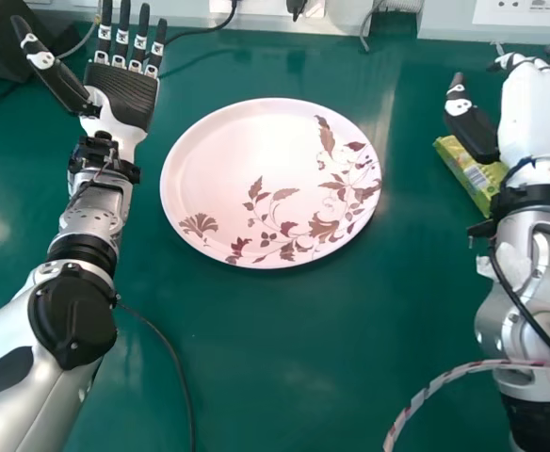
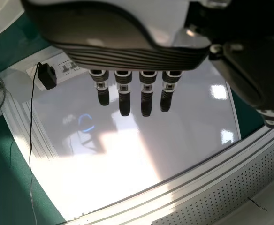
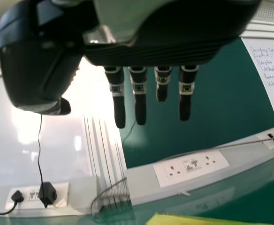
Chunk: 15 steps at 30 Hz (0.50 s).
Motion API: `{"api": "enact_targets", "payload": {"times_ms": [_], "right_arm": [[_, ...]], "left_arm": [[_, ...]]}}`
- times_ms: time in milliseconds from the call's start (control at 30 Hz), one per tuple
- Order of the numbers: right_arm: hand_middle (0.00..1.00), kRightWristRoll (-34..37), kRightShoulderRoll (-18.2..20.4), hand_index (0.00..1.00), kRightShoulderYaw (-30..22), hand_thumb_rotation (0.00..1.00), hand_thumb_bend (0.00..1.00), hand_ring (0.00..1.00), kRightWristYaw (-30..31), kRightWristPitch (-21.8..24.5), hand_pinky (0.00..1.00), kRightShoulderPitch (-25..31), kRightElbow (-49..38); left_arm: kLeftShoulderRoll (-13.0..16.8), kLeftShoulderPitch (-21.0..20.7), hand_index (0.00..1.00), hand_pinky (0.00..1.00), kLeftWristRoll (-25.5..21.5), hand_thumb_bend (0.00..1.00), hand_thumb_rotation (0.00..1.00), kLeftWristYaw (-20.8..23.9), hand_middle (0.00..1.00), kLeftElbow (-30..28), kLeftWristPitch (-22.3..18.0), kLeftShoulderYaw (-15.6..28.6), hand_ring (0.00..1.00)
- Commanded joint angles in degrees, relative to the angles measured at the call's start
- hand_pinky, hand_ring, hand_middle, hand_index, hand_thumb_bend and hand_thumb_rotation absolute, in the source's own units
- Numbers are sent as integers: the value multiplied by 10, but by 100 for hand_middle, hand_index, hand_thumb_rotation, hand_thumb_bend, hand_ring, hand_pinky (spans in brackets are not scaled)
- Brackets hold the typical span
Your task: Pick up biscuit and place it in the plate
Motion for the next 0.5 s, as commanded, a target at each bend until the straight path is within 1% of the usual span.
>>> {"api": "enact_targets", "payload": {"times_ms": [0,100,167,233,267,300,367,400,467], "right_arm": [[86,-3,-7,81,2,74,63,80,6,-2,81,-9,3],[89,-2,-12,83,2,72,66,83,10,-4,84,-12,8],[92,-3,-15,88,3,76,69,87,14,-5,90,-16,12],[94,-3,-16,91,5,82,73,89,20,-4,92,-19,15],[94,-3,-16,91,6,83,74,89,23,-3,92,-21,17],[96,-3,-16,93,6,85,77,90,24,-3,93,-23,18],[96,-2,-16,95,8,86,80,90,25,-3,93,-26,23],[97,-2,-16,96,8,85,84,90,25,-3,92,-28,25],[98,-3,-17,97,10,83,86,91,28,-2,92,-32,30]], "left_arm": [[2,4,99,100,-5,100,74,-5,96,-5,2,1,95],[2,5,99,100,-9,100,76,-13,97,-6,3,2,95],[1,4,99,100,-11,100,77,-18,97,-7,3,3,95],[2,5,99,100,-11,100,78,-24,97,-7,3,3,95],[2,5,99,100,-11,100,78,-28,98,-6,3,3,96],[3,6,100,100,-11,100,78,-32,98,-6,4,3,96],[3,6,100,100,-10,100,78,-37,98,-5,3,3,96],[3,6,100,100,-10,100,77,-38,98,-5,3,2,96],[3,7,100,100,-8,100,76,-47,98,-5,2,1,96]]}}
